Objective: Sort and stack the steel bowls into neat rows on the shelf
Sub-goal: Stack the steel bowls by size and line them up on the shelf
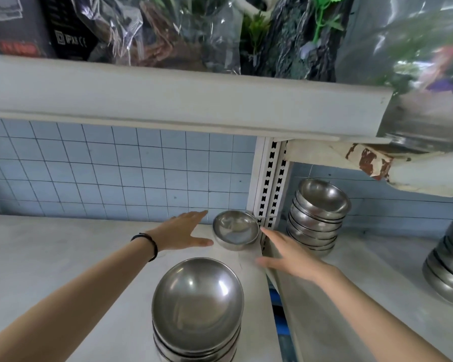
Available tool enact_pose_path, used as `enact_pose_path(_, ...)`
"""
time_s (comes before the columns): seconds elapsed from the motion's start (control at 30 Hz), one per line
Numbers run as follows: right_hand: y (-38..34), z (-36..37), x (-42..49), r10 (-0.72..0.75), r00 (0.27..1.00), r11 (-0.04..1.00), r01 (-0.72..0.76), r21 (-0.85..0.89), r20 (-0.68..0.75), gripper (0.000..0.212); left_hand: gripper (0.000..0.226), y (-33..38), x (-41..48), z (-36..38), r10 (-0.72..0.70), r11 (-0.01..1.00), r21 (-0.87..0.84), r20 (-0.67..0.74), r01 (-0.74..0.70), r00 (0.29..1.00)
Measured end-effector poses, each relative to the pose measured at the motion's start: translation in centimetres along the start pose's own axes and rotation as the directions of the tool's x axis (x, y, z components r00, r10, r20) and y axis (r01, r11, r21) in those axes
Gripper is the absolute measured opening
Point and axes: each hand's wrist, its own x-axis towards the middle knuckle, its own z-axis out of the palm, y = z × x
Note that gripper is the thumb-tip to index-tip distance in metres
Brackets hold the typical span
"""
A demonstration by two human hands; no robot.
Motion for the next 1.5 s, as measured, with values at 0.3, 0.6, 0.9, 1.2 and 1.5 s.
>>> enact_pose_path(0.3,-0.7,2.7,3.2,0.087,0.982,0.950,-0.031,0.311,-0.169,0.112,0.114,1.8,2.8,2.6,-0.054,0.864,-0.499,0.041,0.067,0.998)
enact_pose_path(0.6,-0.4,4.2,4.4,0.105,0.966,0.888,0.015,0.459,-0.235,0.128,0.124,2.7,4.9,5.3,-0.080,0.780,-0.622,0.001,0.063,0.997)
enact_pose_path(0.9,-1.0,4.2,4.2,0.129,0.962,0.830,0.028,0.557,-0.242,0.115,0.121,3.0,4.6,5.0,-0.090,0.780,-0.626,-0.078,0.021,0.993)
enact_pose_path(1.2,-7.3,0.7,-1.0,0.006,0.896,0.803,0.261,0.536,-0.445,0.101,0.110,4.7,-2.3,-0.9,0.028,0.744,-0.639,-0.258,-0.193,0.966)
enact_pose_path(1.5,-13.3,-0.3,-7.2,-0.072,0.836,0.789,0.381,0.481,-0.543,0.099,0.092,6.8,-12.3,-5.5,0.001,0.758,-0.593,-0.413,-0.269,0.911)
